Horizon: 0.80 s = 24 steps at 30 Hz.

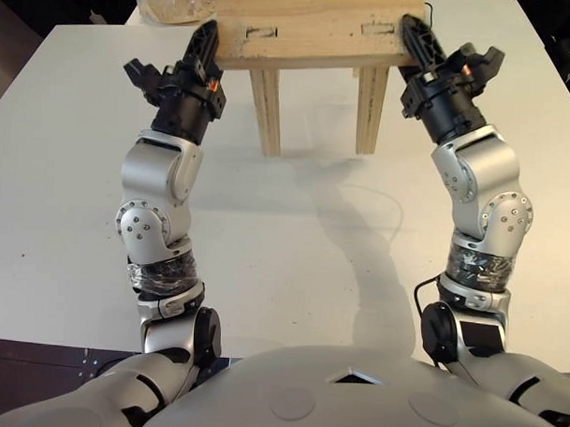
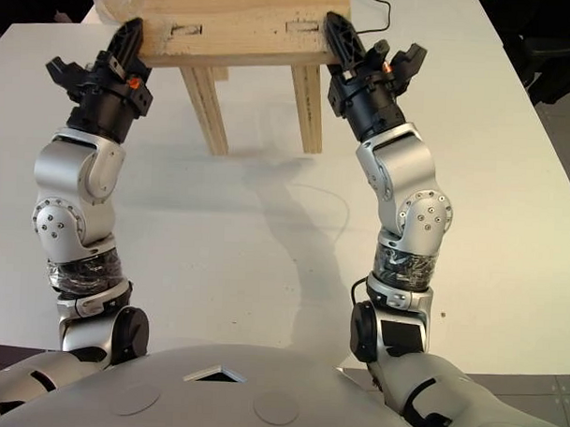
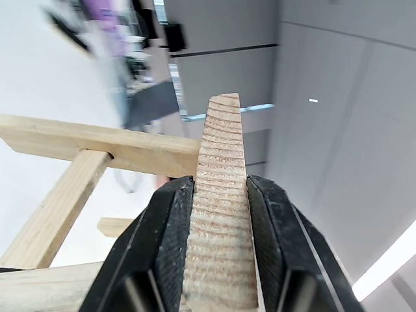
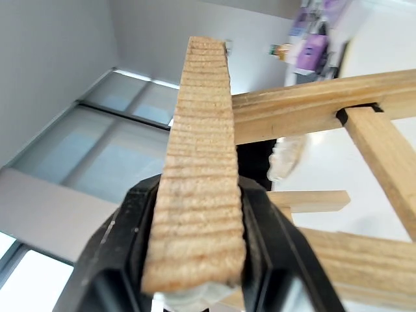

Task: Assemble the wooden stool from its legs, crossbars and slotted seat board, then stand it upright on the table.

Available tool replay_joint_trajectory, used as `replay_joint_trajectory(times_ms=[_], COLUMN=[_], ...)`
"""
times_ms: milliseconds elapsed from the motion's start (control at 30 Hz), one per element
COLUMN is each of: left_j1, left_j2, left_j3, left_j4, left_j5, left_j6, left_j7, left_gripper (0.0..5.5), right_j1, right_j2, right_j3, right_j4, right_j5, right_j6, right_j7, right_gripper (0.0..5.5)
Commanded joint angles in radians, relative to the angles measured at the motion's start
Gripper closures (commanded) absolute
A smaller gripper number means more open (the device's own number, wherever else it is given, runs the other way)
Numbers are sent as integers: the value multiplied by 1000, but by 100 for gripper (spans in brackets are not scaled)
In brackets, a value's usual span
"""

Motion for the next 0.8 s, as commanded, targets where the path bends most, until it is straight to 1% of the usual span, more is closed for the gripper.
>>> replay_joint_trajectory(times_ms=[33, 133, 233, 267, 300, 333, 367, 400, 433, 467, 567, 633, 733, 800], left_j1=[-29, -16, -6, -5, -5, -3, -3, -5, -7, -11, -24, -29, -15, -7], left_j2=[-56, -40, -31, -32, -33, -38, -40, -41, -40, -35, -2, 35, 153, 206], left_j3=[-52, -63, -68, -66, -63, -58, -53, -50, -46, -45, -44, -41, -43, -46], left_j4=[91, 139, 160, 163, 165, 163, 162, 161, 160, 161, 162, 160, 122, 97], left_j5=[25, 123, 181, 183, 184, 181, 185, 202, 218, 240, 331, 418, 614, 706], left_j6=[26, 36, 58, 66, 72, 72, 71, 64, 61, 60, 58, 49, 30, 19], left_j7=[130, 107, 81, 70, 62, 48, 40, 37, 35, 33, -10, -45, -154, -216], left_gripper=[424, 424, 424, 424, 424, 390, 386, 364, 355, 345, 345, 345, 345, 345], right_j1=[-33, -11, -1, 3, 5, 7, 8, 5, 2, -5, -41, -68, -109, -124], right_j2=[37, 26, 10, 8, 7, 9, 11, 11, 13, 10, -14, -49, -127, -149], right_j3=[87, 97, 98, 99, 100, 95, 88, 81, 73, 67, 62, 70, 83, 73], right_j4=[79, 152, 177, 172, 168, 160, 153, 147, 143, 143, 142, 139, 161, 186], right_j5=[-106, -194, -248, -255, -260, -278, -303, -333, -360, -393, -514, -645, -901, -1000], right_j6=[56, 61, 65, 64, 64, 52, 38, 20, 8, -4, -48, -103, -215, -259], right_j7=[-72, -100, -70, -50, -37, -21, -5, 9, 20, 34, 100, 149, 193, 197], right_gripper=[412, 411, 410, 382, 366, 349, 337, 316, 308, 287, 239, 202, 160, 124])
